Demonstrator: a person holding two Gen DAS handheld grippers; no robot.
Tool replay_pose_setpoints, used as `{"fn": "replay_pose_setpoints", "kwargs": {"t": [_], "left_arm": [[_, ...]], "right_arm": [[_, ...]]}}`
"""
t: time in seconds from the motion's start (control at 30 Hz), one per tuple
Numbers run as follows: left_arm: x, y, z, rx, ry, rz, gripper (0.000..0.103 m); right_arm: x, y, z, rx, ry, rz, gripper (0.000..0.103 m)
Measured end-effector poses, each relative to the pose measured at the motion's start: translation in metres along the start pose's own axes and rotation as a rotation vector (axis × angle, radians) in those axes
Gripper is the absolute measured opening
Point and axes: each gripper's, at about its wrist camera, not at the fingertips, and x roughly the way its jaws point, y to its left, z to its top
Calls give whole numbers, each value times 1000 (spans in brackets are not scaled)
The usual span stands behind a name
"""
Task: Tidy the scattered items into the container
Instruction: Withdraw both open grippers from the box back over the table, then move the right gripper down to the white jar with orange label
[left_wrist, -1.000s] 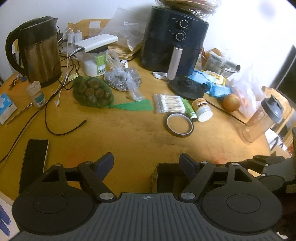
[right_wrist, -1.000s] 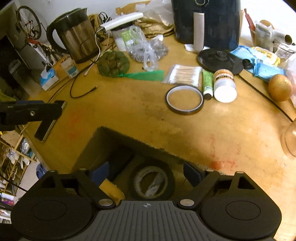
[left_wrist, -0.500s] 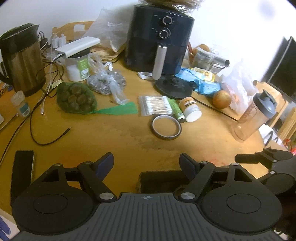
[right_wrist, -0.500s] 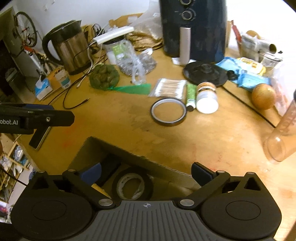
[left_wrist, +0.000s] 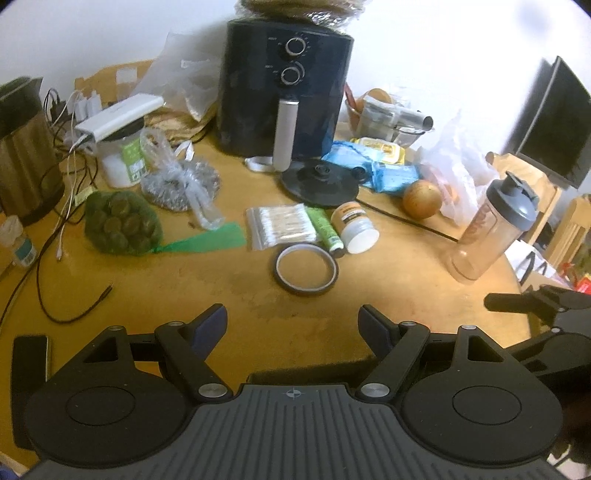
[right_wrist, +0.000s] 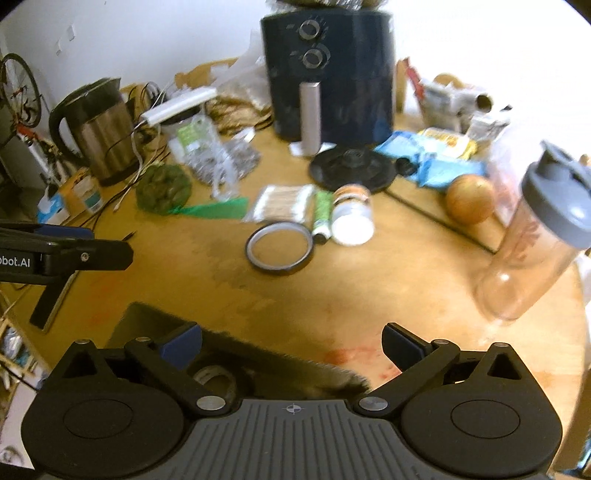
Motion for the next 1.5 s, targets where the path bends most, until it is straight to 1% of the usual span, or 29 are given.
{"fn": "replay_pose_setpoints", "kwargs": {"t": [0.1,0.17,0.27,0.4,0.43,0.47,0.57,0.63,0.8,0.9,1.03,1.13,1.2,1.33,1.5], "left_arm": [[0,-5,2,26,-35,-6,78],[1,-8,4,31,-39,-9,78],[5,-11,7,28,-31,-17,78],[9,-12,8,28,-7,-25,82],[10,-12,8,26,-5,-26,89],[10,-12,9,24,-9,-27,92],[11,-14,10,29,-8,-29,93],[13,-15,11,31,-3,-21,96],[15,-18,14,31,4,9,96],[16,-20,16,59,14,32,96],[16,-24,16,119,13,82,96],[16,-25,17,128,12,98,96],[17,-24,17,119,15,92,96],[14,-22,19,101,7,52,96],[17,-22,19,84,23,25,96]], "right_arm": [[0,-7,2,-9,6,-34,103],[1,-12,4,-7,7,-53,103],[3,-19,5,-11,15,-71,103],[5,-25,7,-33,35,-82,103],[5,-27,8,-40,37,-79,103],[5,-29,9,-45,41,-72,103],[7,-36,14,-52,56,-51,103],[9,-42,17,-49,66,-44,103],[15,-53,27,-56,72,-47,103],[19,-57,32,-68,68,-43,103],[27,-61,38,-80,67,-34,103],[33,-63,41,-81,69,-19,103],[38,-64,44,-86,76,2,103],[49,-65,48,-82,109,57,103],[64,-65,53,-80,128,58,103]]}}
